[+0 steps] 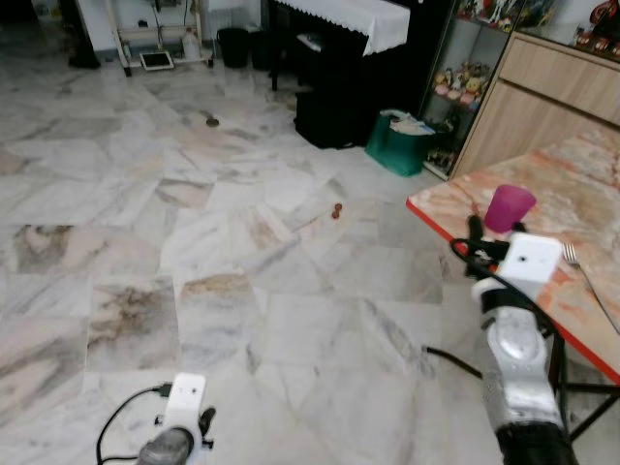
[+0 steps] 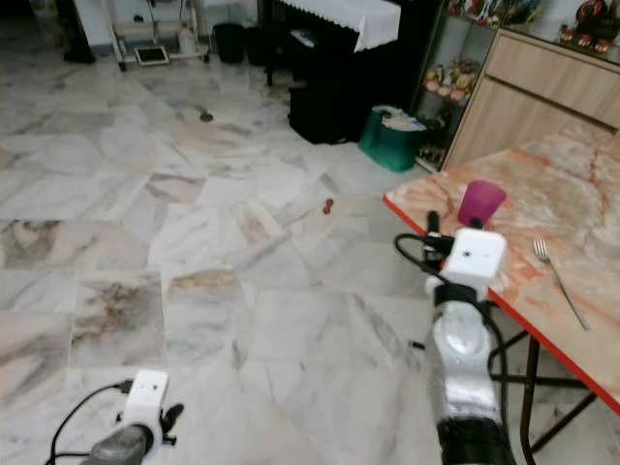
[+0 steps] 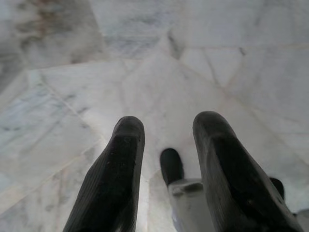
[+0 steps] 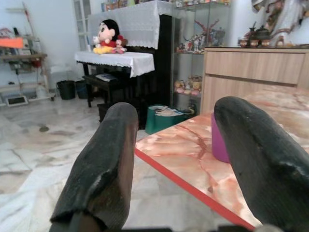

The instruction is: Setting the table

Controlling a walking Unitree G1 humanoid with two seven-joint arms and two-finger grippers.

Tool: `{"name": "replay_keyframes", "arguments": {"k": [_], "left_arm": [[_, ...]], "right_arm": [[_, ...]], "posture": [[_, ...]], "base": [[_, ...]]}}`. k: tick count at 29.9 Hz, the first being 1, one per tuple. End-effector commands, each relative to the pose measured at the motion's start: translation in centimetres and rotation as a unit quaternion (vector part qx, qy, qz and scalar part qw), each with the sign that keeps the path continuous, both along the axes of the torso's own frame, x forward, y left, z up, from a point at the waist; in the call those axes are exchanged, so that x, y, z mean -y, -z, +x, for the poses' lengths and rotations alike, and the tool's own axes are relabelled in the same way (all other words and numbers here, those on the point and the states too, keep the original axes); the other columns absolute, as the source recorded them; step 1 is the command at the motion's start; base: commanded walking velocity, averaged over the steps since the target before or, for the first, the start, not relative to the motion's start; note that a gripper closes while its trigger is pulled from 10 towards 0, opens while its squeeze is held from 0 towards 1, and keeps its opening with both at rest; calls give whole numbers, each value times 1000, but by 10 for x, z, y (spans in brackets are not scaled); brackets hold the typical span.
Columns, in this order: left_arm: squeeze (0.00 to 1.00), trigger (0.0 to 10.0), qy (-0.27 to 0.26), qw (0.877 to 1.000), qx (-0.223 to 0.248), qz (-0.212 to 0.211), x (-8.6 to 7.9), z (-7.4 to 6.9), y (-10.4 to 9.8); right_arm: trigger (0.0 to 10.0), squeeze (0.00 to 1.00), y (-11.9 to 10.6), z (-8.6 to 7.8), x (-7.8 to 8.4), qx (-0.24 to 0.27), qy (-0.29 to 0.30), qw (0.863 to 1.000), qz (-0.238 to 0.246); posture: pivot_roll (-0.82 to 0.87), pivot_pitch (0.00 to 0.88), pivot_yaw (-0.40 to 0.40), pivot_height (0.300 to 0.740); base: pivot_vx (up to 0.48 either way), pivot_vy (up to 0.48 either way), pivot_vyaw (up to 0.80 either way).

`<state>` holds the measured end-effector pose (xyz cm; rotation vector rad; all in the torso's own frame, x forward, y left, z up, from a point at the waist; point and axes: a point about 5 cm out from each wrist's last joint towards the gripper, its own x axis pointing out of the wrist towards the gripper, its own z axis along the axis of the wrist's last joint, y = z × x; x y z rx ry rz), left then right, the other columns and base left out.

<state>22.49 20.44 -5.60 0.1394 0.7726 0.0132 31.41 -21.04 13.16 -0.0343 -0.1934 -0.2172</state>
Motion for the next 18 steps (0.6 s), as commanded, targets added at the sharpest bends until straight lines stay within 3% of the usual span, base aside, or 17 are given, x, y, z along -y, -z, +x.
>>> {"name": "replay_keyframes", "arguments": {"k": [1, 8, 18], "left_arm": [[0, 10000, 11, 1000, -10, 0, 7, -2, 3], [0, 10000, 11, 1000, -12, 0, 7, -3, 3], [0, 10000, 1, 1000, -11, -1, 5, -4, 4]], "right_arm": [[10000, 0, 2, -2, 9, -5, 13, 1000, -3], [10000, 0, 1, -2, 10, -6, 14, 1000, -5], [10000, 0, 0, -3, 13, -5, 19, 1000, -3]], "posture": [[65, 0, -53, 740], [65, 0, -55, 740], [66, 0, -59, 740]], "base": [[0, -296, 0], [0, -289, 0], [0, 0, 0]]}}
